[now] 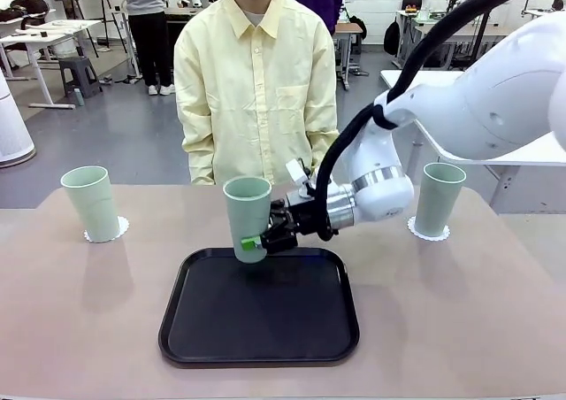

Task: Place coasters on the table and set cups on them.
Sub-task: Take one Reusable plastic cup from the Flat Tray and place it on a coaster set by the human.

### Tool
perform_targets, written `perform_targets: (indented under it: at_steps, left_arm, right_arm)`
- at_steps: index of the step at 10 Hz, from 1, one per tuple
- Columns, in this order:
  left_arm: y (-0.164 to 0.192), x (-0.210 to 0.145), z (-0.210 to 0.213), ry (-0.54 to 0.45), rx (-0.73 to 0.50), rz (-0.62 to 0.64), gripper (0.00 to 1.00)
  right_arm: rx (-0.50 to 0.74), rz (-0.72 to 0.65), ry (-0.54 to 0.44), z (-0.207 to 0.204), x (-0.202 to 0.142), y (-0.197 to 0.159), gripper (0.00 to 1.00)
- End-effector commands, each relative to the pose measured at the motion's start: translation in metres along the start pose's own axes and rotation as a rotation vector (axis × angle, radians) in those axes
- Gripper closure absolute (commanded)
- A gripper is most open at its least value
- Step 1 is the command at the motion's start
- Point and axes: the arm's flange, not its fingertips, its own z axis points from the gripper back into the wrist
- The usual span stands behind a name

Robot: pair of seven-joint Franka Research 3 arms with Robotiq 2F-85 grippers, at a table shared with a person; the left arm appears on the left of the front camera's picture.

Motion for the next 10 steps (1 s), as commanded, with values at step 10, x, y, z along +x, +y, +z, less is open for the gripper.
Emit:
perform_targets:
  at_steps: [10]
  left_arm:
    - [-0.003,-0.001,0.002,-0.006,-0.002,-0.004,0.00]
  right_arm:
    - [-0.176,-0.016,0.058,0.014,0.116,-0.007,0.19]
